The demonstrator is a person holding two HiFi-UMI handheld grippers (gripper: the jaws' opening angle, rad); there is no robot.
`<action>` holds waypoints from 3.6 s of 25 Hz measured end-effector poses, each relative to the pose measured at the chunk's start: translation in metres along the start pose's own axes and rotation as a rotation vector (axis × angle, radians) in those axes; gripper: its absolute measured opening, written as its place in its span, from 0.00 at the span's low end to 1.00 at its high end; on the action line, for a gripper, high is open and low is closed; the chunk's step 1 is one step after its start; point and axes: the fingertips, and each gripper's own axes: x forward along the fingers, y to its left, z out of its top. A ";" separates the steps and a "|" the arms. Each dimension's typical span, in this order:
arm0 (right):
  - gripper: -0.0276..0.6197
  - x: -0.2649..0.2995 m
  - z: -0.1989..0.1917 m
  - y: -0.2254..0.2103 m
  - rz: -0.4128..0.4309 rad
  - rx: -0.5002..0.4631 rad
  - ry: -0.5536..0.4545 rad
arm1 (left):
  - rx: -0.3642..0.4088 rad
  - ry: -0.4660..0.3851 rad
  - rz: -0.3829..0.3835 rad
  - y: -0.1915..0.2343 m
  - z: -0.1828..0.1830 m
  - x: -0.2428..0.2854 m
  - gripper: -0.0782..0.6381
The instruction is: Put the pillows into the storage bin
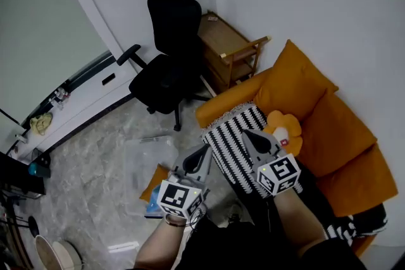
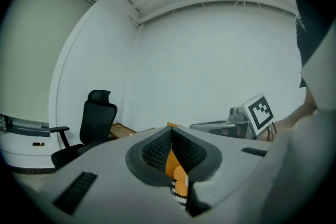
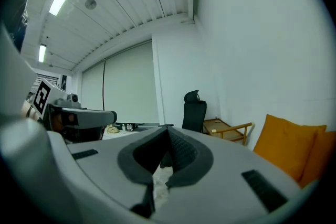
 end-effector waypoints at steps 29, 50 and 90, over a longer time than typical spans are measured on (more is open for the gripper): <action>0.05 -0.043 -0.040 -0.127 -0.628 0.123 0.073 | -0.080 0.129 -0.621 -0.025 -0.048 0.168 0.12; 0.20 -0.132 -0.162 -0.243 -0.615 0.362 0.121 | -0.083 0.283 -0.569 -0.140 -0.130 0.240 0.12; 0.64 -0.137 -0.479 -0.356 -0.747 0.638 0.538 | -0.171 0.566 -0.604 -0.173 -0.324 0.282 0.38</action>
